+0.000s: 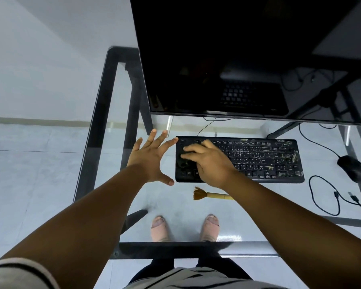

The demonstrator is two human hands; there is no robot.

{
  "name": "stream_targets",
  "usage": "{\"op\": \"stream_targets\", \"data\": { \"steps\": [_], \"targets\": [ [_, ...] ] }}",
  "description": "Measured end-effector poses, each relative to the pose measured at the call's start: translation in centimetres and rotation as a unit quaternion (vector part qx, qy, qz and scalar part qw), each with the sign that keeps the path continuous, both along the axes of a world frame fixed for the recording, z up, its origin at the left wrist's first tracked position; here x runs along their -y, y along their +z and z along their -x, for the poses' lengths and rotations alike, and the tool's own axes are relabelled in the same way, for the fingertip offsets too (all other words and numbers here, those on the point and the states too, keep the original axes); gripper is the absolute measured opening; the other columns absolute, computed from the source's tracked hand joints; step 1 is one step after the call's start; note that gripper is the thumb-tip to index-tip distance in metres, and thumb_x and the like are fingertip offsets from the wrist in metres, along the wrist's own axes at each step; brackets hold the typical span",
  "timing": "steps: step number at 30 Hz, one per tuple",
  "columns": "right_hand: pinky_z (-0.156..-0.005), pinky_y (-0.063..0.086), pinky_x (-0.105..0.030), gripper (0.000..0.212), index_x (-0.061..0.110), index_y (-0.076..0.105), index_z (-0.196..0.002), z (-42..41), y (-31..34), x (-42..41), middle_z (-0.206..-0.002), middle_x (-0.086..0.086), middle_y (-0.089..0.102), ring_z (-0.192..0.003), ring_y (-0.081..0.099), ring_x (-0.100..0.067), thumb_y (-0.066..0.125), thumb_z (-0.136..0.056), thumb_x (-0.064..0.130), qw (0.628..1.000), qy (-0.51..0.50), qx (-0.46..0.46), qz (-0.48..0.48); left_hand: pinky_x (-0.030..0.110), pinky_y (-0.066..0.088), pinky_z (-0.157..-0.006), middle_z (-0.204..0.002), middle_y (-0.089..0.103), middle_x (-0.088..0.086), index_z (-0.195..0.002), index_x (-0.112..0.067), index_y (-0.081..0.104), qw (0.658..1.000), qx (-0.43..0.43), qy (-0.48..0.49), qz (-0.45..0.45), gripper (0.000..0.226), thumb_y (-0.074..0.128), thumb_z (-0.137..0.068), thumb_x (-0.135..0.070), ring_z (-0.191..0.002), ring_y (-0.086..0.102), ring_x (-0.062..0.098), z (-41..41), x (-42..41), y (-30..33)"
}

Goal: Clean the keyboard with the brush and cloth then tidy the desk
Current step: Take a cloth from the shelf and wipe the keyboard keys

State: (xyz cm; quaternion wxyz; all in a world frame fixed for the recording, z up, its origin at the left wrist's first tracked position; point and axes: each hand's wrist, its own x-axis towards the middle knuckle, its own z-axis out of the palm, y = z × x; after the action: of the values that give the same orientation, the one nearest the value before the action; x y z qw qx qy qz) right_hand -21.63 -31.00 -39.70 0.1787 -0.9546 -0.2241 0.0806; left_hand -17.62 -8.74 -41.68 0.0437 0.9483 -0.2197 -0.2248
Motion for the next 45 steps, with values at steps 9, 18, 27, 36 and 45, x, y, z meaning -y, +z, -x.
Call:
{"op": "stream_targets", "data": {
  "steps": [9, 18, 27, 36, 45],
  "targets": [
    [-0.082, 0.052, -0.036, 0.043, 0.022, 0.077, -0.102, 1.6, -0.2, 2.8, -0.118, 0.007, 0.067, -0.093, 0.048, -0.02, 0.051, -0.078, -0.002, 0.998, 0.006, -0.024, -0.06, 0.052, -0.003, -0.12, -0.161, -0.022, -0.009, -0.147, -0.05, -0.016, 1.0, 0.006, 0.005, -0.004, 0.131, 0.069, -0.052, -0.083, -0.146, -0.026, 0.02, 0.2, -0.1, 0.3],
    [-0.085, 0.042, -0.024, 0.043, 0.019, 0.076, -0.104, 2.7, -1.1, 0.3, -0.119, 0.008, 0.066, -0.096, 0.045, -0.023, 0.053, -0.076, -0.005, 0.995, -0.058, 0.038, -0.066, 0.054, -0.001, -0.12, -0.161, -0.024, -0.007, -0.148, -0.048, -0.014, 1.0, 0.012, 0.007, -0.01, 0.131, 0.068, -0.052, -0.084, -0.145, -0.027, 0.021, 0.0, 0.0, 0.3],
    [-0.077, 0.054, -0.037, 0.037, 0.02, 0.079, -0.095, 2.9, -0.7, 3.2, -0.113, 0.006, 0.068, -0.094, 0.048, -0.023, 0.055, -0.076, 0.001, 0.995, -0.072, 0.024, -0.07, 0.054, -0.001, -0.12, -0.161, -0.024, -0.006, -0.15, -0.044, -0.013, 1.0, 0.013, 0.001, -0.027, 0.13, 0.069, -0.057, -0.08, -0.145, -0.027, 0.021, 0.5, 0.7, 0.7],
    [-0.081, 0.046, -0.03, 0.042, 0.03, 0.073, -0.11, 2.9, -0.4, 0.0, -0.127, 0.011, 0.06, -0.098, 0.047, -0.021, 0.057, -0.078, 0.007, 0.999, 0.017, 0.015, -0.024, 0.051, -0.003, -0.12, -0.159, -0.026, -0.007, -0.15, -0.04, -0.018, 0.999, 0.011, -0.005, -0.036, 0.129, 0.069, -0.062, -0.076, -0.145, -0.027, 0.021, 0.9, 1.0, 1.0],
    [-0.07, 0.054, -0.035, 0.038, 0.027, 0.076, -0.104, 3.4, -0.4, -0.2, -0.12, 0.013, 0.062, -0.099, 0.047, -0.021, 0.057, -0.079, 0.005, 0.998, -0.043, 0.031, -0.032, 0.052, -0.003, -0.119, -0.16, -0.024, -0.007, -0.151, -0.04, -0.016, 1.0, 0.01, 0.002, -0.029, 0.128, 0.071, -0.063, -0.074, -0.146, -0.026, 0.021, 0.8, 0.7, 0.8]
  ]
}}
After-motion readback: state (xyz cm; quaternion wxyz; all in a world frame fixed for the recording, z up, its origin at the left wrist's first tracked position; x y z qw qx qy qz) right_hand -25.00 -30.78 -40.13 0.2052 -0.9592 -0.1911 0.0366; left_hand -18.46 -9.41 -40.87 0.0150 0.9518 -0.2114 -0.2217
